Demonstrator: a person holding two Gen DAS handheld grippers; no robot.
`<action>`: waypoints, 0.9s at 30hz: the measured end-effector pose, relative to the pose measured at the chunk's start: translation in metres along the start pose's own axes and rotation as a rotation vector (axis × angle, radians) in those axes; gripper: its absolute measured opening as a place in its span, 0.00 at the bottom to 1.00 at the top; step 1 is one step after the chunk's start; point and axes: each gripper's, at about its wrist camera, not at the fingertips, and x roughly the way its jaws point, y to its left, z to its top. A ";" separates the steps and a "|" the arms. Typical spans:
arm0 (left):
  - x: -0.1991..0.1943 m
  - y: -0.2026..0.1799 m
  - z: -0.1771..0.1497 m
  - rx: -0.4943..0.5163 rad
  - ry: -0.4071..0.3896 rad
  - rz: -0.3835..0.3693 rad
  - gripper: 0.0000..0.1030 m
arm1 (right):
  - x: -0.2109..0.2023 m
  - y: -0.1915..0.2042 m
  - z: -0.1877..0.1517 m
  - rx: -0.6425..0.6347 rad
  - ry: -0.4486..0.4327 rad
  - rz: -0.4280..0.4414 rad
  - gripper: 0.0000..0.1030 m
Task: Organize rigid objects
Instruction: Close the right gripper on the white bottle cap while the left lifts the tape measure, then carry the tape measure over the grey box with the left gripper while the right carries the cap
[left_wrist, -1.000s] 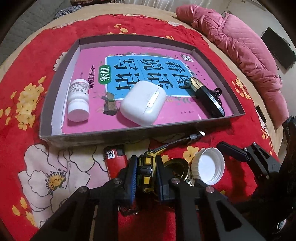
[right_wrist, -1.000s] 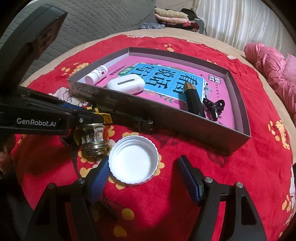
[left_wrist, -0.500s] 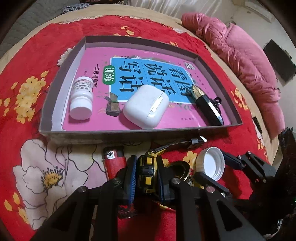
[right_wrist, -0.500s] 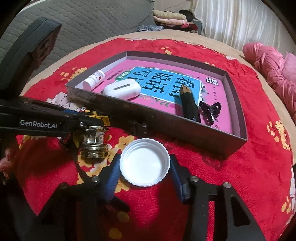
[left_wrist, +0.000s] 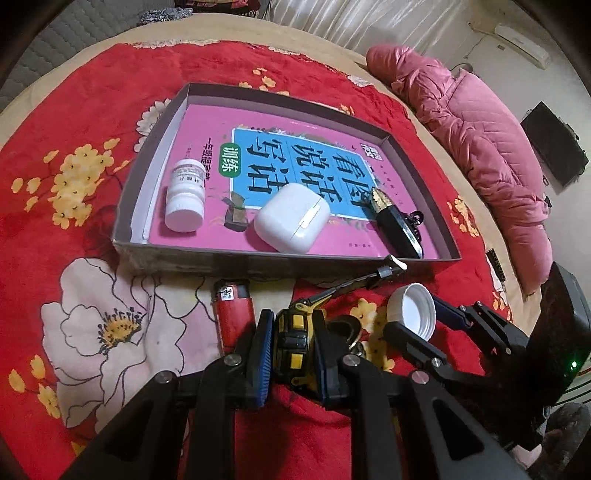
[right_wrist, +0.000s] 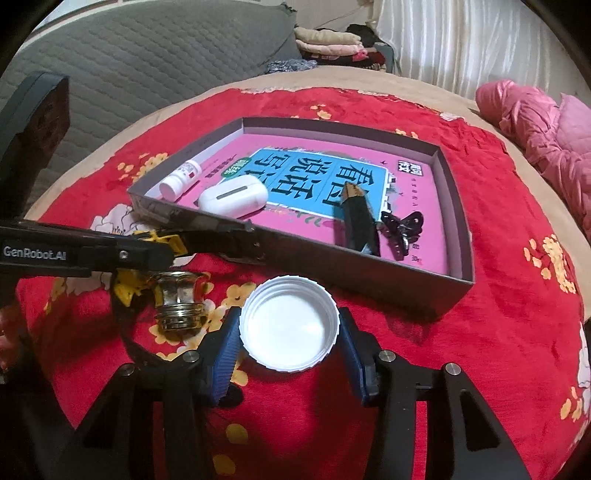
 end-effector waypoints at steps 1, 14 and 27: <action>-0.001 -0.001 -0.001 0.002 -0.002 0.000 0.19 | 0.000 -0.001 0.000 0.004 -0.003 0.001 0.50; -0.015 -0.001 -0.008 0.006 -0.027 0.022 0.19 | -0.005 -0.008 0.002 0.034 -0.013 -0.003 0.50; -0.035 -0.007 -0.007 0.028 -0.084 0.041 0.19 | -0.025 -0.008 0.006 0.038 -0.088 0.020 0.50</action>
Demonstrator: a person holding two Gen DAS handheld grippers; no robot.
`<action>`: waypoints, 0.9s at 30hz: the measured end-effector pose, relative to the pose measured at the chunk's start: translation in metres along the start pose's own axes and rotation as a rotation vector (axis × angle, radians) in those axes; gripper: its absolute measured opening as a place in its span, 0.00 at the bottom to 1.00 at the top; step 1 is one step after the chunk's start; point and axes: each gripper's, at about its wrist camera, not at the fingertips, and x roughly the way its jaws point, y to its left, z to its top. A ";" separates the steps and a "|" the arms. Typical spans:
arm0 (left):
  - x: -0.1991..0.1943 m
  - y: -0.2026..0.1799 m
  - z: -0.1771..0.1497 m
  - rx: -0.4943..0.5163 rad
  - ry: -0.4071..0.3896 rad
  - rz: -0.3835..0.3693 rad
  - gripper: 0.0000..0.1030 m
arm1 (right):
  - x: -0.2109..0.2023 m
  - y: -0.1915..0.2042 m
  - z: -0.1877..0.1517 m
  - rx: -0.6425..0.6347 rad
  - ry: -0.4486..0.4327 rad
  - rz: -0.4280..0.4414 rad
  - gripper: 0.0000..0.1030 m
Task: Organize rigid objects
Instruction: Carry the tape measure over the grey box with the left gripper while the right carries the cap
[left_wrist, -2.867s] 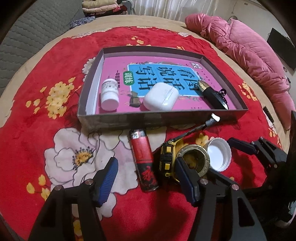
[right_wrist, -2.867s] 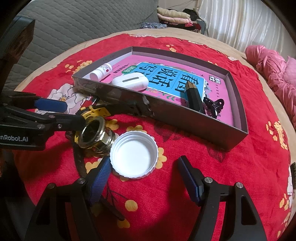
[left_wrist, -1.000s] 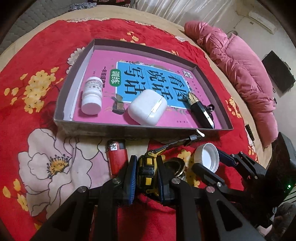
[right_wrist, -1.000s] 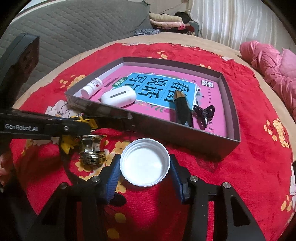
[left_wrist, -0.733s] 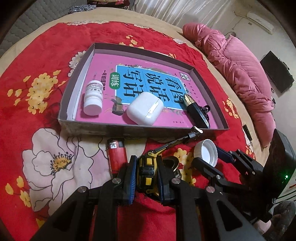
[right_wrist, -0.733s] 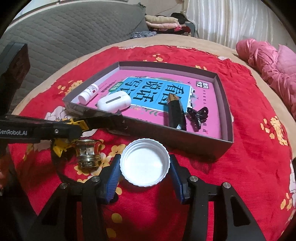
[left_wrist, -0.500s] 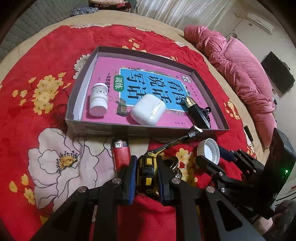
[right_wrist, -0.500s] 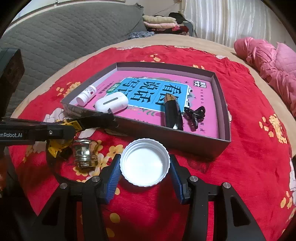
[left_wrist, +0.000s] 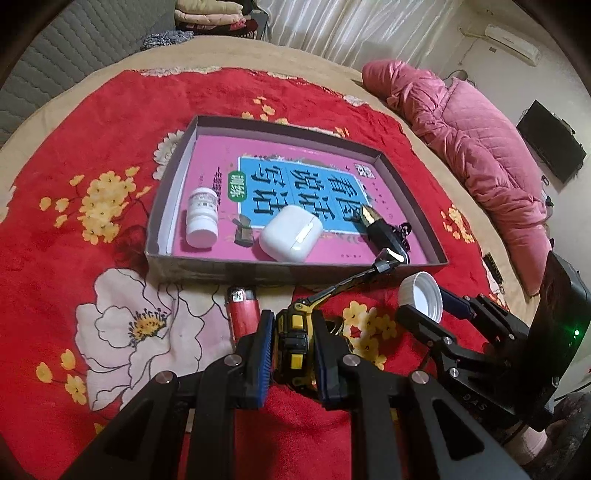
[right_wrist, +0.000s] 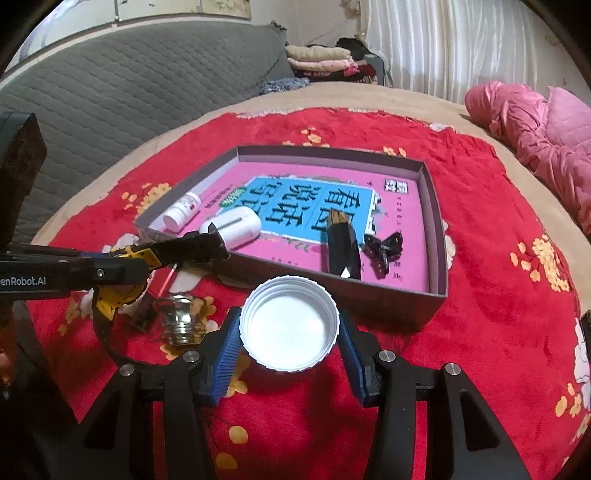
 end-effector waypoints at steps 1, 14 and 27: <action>-0.001 0.000 0.001 -0.001 -0.004 0.000 0.19 | -0.002 0.000 0.001 0.000 -0.008 0.001 0.50; -0.013 0.005 0.008 -0.039 -0.059 -0.004 0.19 | -0.015 -0.019 0.010 0.045 -0.060 -0.029 0.50; -0.021 0.010 0.010 -0.071 -0.101 0.004 0.19 | -0.022 -0.028 0.014 0.068 -0.091 -0.049 0.50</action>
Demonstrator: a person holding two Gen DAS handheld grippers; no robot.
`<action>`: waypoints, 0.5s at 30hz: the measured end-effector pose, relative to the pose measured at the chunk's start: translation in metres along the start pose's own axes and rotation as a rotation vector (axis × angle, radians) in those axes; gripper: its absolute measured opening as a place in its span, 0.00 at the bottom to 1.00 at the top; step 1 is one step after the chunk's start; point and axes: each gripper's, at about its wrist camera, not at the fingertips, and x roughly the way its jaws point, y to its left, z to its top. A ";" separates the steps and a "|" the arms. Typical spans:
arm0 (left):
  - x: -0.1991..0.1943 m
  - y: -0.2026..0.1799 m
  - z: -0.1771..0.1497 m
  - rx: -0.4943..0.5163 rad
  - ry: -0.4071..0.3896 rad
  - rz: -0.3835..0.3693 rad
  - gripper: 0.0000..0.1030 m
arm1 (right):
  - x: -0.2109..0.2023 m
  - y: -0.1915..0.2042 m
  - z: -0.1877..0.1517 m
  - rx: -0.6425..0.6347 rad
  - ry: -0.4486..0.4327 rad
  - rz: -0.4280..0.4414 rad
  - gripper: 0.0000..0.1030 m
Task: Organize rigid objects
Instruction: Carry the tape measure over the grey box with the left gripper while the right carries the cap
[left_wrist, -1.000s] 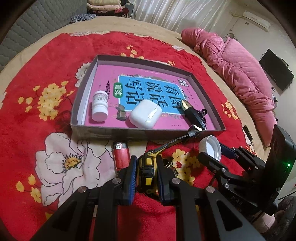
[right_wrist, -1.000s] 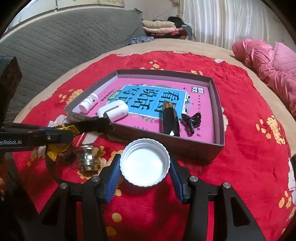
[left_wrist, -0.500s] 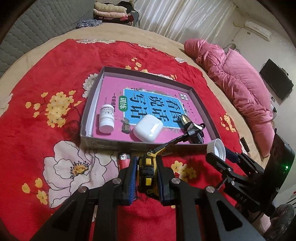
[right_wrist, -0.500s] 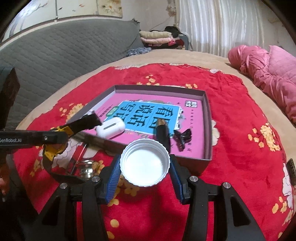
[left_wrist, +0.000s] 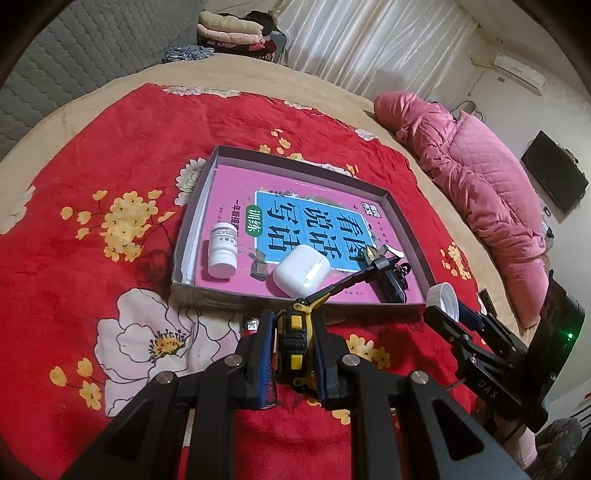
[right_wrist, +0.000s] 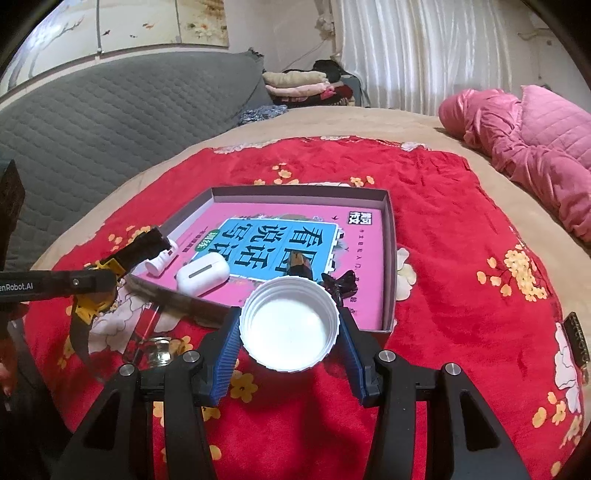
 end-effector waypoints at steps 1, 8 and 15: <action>0.000 0.000 0.000 -0.002 -0.004 0.002 0.19 | 0.000 0.000 0.000 0.001 -0.003 0.000 0.50; -0.003 0.000 0.006 -0.017 -0.034 0.000 0.19 | -0.003 -0.003 0.002 0.006 -0.016 -0.003 0.50; -0.005 -0.002 0.013 -0.026 -0.059 -0.007 0.19 | -0.004 -0.003 0.003 0.004 -0.021 -0.001 0.50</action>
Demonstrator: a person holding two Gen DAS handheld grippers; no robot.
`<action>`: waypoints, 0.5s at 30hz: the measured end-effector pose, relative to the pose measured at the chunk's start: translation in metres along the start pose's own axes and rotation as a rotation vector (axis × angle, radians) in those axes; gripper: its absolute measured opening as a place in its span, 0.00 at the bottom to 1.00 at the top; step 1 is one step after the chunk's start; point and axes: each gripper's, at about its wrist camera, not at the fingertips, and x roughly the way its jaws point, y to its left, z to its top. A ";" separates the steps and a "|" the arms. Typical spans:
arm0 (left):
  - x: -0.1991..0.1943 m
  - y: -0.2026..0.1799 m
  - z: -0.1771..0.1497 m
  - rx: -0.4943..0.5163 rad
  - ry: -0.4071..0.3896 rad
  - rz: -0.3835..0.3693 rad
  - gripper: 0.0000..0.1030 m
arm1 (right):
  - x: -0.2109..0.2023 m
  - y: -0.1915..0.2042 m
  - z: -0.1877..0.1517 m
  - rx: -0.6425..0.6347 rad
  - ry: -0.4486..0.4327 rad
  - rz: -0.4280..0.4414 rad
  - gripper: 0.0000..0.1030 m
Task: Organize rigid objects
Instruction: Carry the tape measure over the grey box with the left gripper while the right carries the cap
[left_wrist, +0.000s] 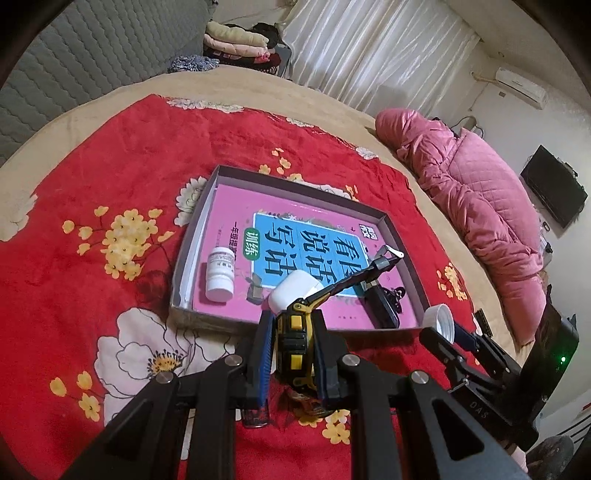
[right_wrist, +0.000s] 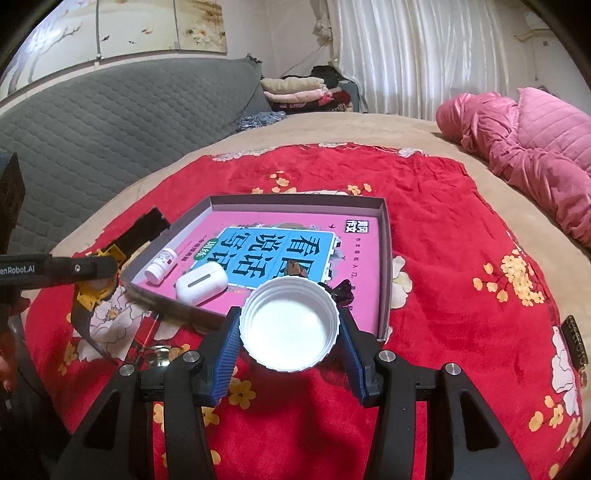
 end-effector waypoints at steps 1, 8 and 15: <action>0.000 0.000 0.000 -0.001 -0.004 0.000 0.19 | 0.000 0.000 0.000 -0.002 -0.002 -0.001 0.50; -0.001 0.002 0.007 -0.006 -0.024 0.011 0.19 | -0.003 0.002 0.004 -0.031 -0.025 -0.012 0.50; -0.001 -0.002 0.011 0.021 -0.039 0.031 0.19 | -0.003 0.000 0.005 -0.025 -0.033 -0.015 0.50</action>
